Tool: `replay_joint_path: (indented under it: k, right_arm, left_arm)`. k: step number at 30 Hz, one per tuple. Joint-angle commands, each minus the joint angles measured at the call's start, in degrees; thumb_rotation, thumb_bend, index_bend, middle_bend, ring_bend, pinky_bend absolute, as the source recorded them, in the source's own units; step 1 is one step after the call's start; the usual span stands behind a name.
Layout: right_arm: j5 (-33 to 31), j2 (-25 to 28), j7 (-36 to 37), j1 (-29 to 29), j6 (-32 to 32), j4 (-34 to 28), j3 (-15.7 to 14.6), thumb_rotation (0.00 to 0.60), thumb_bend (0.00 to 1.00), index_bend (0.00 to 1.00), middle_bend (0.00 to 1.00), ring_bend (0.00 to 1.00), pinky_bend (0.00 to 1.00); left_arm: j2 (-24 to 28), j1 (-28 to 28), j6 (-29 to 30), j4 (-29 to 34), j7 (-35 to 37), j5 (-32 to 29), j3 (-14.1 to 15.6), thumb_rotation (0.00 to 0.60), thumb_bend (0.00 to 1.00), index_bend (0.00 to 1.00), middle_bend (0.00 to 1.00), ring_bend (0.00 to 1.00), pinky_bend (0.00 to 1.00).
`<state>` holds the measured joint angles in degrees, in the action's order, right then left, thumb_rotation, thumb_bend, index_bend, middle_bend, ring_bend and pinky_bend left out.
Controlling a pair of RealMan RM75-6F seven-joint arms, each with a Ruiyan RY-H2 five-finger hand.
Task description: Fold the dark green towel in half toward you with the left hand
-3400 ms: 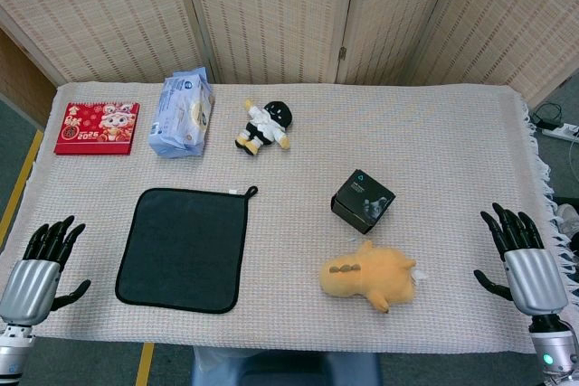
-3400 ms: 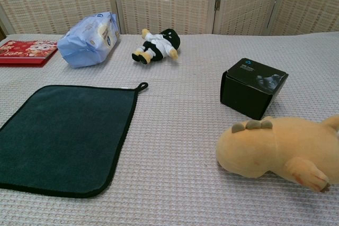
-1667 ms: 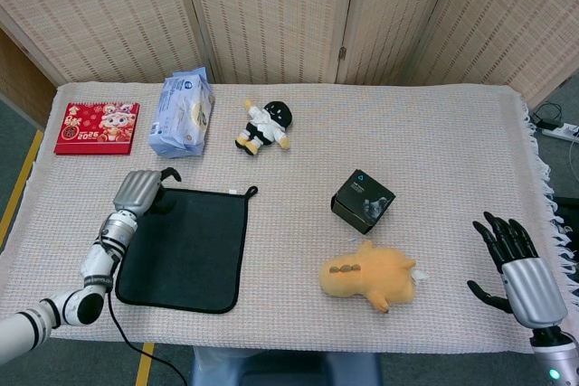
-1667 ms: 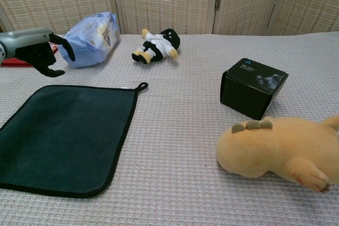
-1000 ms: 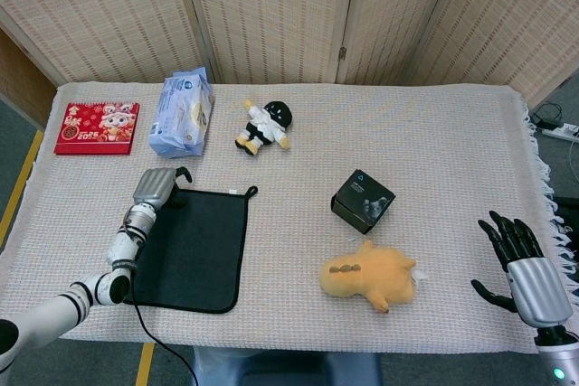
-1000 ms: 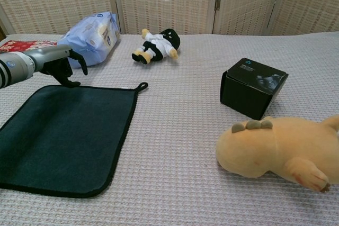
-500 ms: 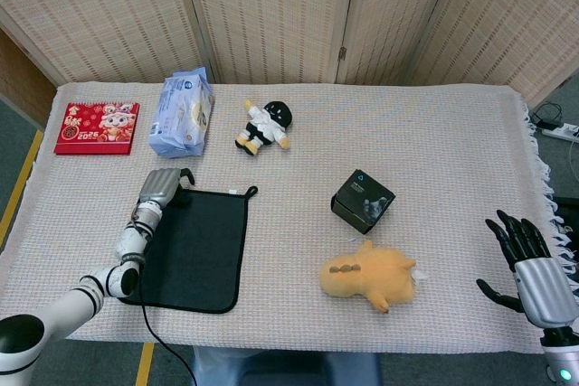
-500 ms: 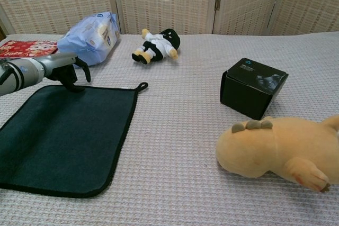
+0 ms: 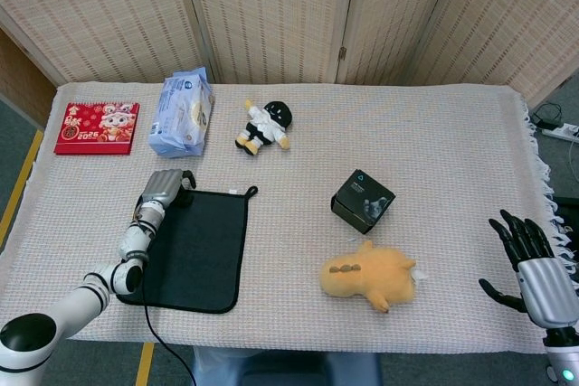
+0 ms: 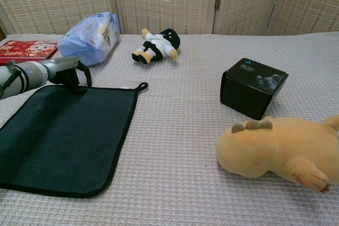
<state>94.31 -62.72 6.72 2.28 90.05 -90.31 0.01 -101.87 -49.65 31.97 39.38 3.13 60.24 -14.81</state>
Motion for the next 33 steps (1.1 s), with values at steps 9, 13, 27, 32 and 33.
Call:
replay_joint_path:
  k: [9, 13, 27, 32, 33]
  right_arm:
    - [0.0, 0.2, 0.1, -0.2, 0.3, -0.1, 0.1, 0.600, 0.27, 0.00, 0.00, 0.00, 0.00]
    - [0.0, 0.1, 0.1, -0.1, 0.1, 0.0, 0.1, 0.600, 0.27, 0.00, 0.00, 0.00, 0.00]
    - [1.3, 0.3, 0.1, -0.3, 0.5, -0.4, -0.5, 0.600, 0.27, 0.00, 0.00, 0.00, 0.00]
    - [2.0, 0.3, 0.1, -0.4, 0.9, -0.4, -0.8, 0.600, 0.27, 0.00, 0.00, 0.00, 0.00]
    - [2.2, 0.3, 0.1, -0.5, 1.0, -0.4, -0.9, 0.600, 0.27, 0.00, 0.00, 0.00, 0.00]
  left_arm:
    - [-0.6, 0.6, 1.0, -0.5, 0.5, 1.6, 0.6, 0.600, 0.46, 0.55, 1.00, 1.00, 1.00]
    - [-0.9, 0.7, 1.6, -0.5, 0.8, 2.2, 0.7, 0.600, 0.46, 0.57, 1.00, 1.00, 1.00]
    - [-0.1, 3.7, 12.3, 3.5, 4.5, 9.3, 2.7, 0.600, 0.47, 0.65, 1.00, 1.00, 1.00]
    - [1.9, 5.8, 16.8, 7.9, 3.3, 11.3, 3.8, 0.600, 0.47, 0.65, 1.00, 1.00, 1.00]
    - [2.6, 6.5, 18.2, 9.4, 2.8, 11.8, 4.1, 0.600, 0.47, 0.65, 1.00, 1.00, 1.00]
